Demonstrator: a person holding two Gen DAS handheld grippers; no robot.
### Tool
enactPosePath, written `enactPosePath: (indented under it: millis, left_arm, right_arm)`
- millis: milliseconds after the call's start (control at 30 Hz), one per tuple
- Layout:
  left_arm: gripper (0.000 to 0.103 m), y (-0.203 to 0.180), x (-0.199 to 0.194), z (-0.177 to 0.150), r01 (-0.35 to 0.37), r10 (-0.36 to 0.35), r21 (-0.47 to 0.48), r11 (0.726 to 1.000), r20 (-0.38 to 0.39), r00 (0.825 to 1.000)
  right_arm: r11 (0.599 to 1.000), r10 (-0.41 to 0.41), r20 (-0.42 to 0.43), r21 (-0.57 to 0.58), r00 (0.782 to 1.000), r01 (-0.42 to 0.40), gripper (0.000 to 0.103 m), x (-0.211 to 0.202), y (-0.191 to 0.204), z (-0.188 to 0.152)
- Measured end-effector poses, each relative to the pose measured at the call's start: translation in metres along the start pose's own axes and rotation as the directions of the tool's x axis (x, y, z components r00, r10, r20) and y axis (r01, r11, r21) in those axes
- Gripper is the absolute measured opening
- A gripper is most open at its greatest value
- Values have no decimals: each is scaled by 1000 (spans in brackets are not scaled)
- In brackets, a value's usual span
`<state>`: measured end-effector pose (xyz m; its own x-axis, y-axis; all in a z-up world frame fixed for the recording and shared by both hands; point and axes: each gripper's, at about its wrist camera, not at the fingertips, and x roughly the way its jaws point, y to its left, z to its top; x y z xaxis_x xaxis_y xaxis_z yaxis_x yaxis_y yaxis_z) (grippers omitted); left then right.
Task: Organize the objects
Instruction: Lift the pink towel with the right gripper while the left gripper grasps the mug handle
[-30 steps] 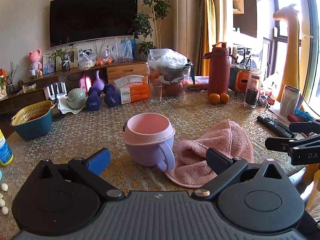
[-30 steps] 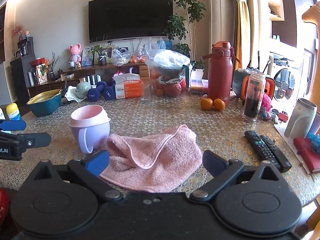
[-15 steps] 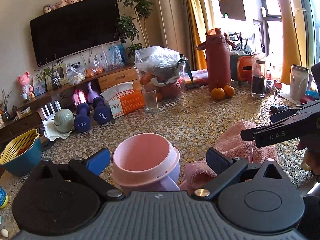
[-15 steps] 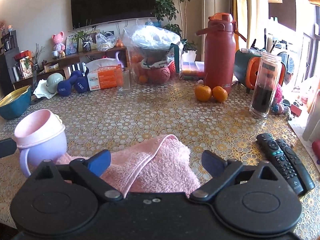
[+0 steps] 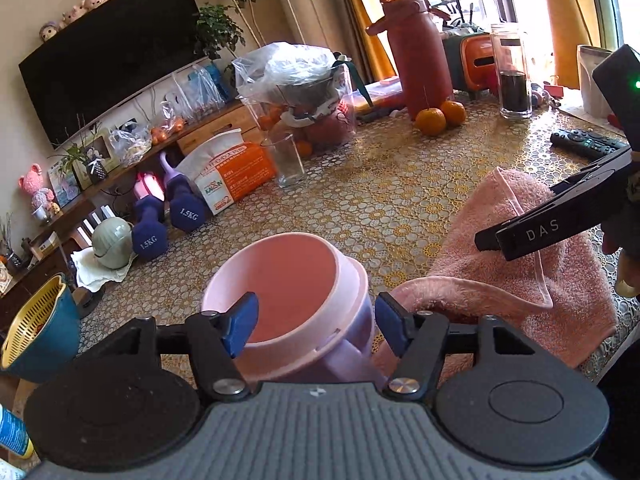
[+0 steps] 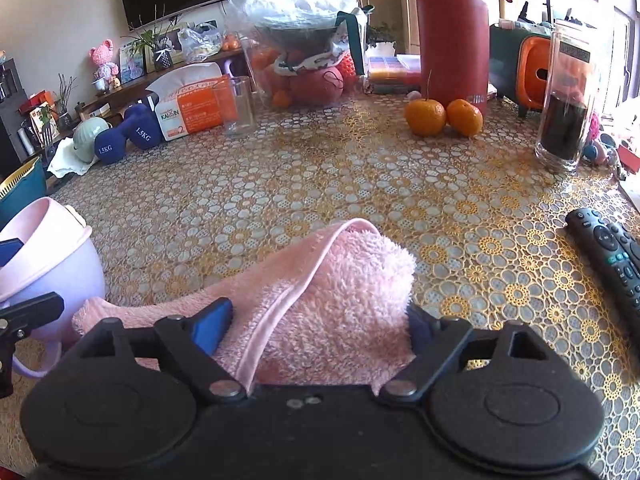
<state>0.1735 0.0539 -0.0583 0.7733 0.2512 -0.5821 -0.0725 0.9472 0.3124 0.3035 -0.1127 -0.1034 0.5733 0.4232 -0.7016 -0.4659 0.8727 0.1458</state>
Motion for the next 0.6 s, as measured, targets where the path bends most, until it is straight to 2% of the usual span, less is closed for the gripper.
enactPosePath:
  millis: [100, 300, 500, 533, 600]
  left_arm:
    - [65, 6, -21, -6, -10, 10, -37, 999, 24, 1000]
    - [65, 9, -53, -16, 33, -27, -149, 988, 40, 999]
    - [65, -2, -31, -33, 44, -50, -167, 985, -35, 998]
    - [65, -3, -28, -34, 44, -52, -175, 984, -43, 998]
    - [64, -8, -24, -36, 49, -57, -173, 984, -43, 997]
  right_arm:
    - [1000, -5, 2, -7, 1000, 5, 78, 1, 1, -1]
    - [1000, -10, 21, -21, 1000, 10, 68, -3, 1, -2]
    - [999, -8, 55, -44, 998, 10, 61, -17, 3, -4]
    - [999, -5, 62, -47, 998, 8, 51, -21, 3, -4]
    - [999, -7, 70, -53, 997, 11, 46, -28, 4, -3]
